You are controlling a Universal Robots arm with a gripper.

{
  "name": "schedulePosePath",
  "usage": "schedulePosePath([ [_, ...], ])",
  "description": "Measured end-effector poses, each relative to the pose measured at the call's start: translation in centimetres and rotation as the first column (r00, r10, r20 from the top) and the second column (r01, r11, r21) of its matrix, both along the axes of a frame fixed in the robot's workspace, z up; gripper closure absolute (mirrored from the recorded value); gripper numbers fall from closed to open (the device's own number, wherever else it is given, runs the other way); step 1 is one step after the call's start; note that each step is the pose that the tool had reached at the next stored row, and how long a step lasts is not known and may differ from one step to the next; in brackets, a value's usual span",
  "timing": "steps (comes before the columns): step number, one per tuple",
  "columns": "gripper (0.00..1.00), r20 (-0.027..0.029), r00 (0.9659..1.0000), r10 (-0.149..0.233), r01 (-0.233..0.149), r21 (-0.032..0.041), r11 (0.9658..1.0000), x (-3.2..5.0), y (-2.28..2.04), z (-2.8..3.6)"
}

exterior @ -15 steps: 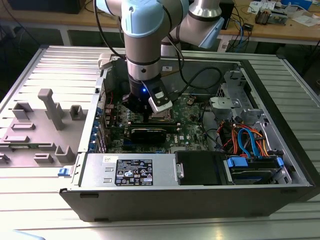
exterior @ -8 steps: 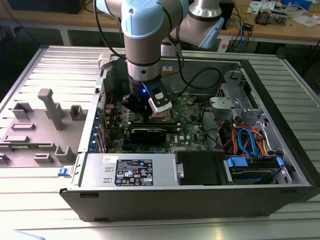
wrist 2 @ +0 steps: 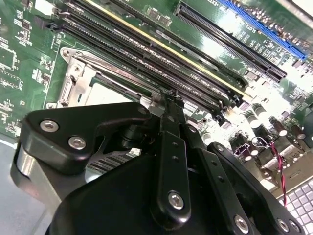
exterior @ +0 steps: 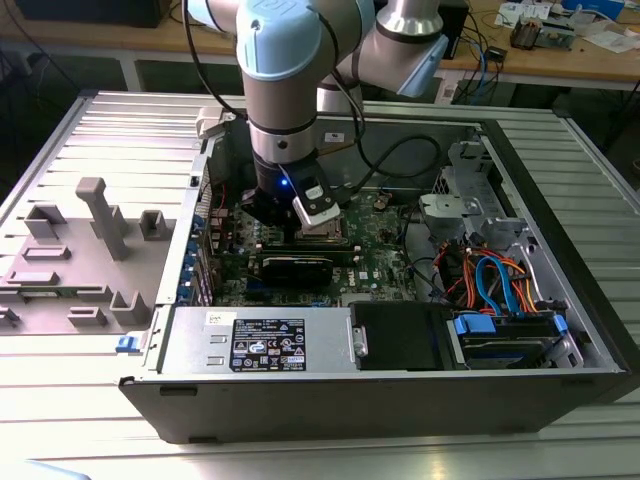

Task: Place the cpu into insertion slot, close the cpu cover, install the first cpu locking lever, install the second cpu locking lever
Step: 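Install the second cpu locking lever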

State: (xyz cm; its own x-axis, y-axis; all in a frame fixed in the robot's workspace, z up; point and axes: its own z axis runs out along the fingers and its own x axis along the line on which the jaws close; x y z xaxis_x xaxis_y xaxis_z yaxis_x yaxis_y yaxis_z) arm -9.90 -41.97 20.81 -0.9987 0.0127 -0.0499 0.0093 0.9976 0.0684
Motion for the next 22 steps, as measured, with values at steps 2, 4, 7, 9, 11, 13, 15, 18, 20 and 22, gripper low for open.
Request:
schedulePosePath([
  [2,0.89,0.0018,1.0,0.0,0.0,0.0,1.0,-0.13,0.0,-0.02],
  [4,0.89,0.0038,1.0,0.0,0.0,0.0001,1.0,-0.24,0.0,-0.05],
  [7,0.89,0.0054,1.0,0.0,0.0,0.0006,1.0,-0.32,0.0,-0.07],
  [9,0.89,0.0054,1.0,0.0,0.0,0.0005,1.0,-0.33,-0.01,0.16],
  [11,0.89,0.0054,1.0,0.0,0.0,0.0007,1.0,-0.33,0.0,0.91],
  [13,0.89,0.0053,1.0,0.0,0.0,0.0007,1.0,-0.28,0.0,1.83],
  [15,0.89,0.0053,1.0,0.0,0.0,0.0008,1.0,-0.23,0.0,2.69],
  [18,0.89,0.0051,1.0,0.0,0.0,0.0006,1.0,-0.2,0.0,3.49],
  [20,0.89,0.0052,1.0,0.0,0.0,0.0006,1.0,-0.17,0.0,4.33],
  [22,0.89,0.0052,1.0,0.0,0.0,0.0007,1.0,-0.15,0.0,4.92],
])
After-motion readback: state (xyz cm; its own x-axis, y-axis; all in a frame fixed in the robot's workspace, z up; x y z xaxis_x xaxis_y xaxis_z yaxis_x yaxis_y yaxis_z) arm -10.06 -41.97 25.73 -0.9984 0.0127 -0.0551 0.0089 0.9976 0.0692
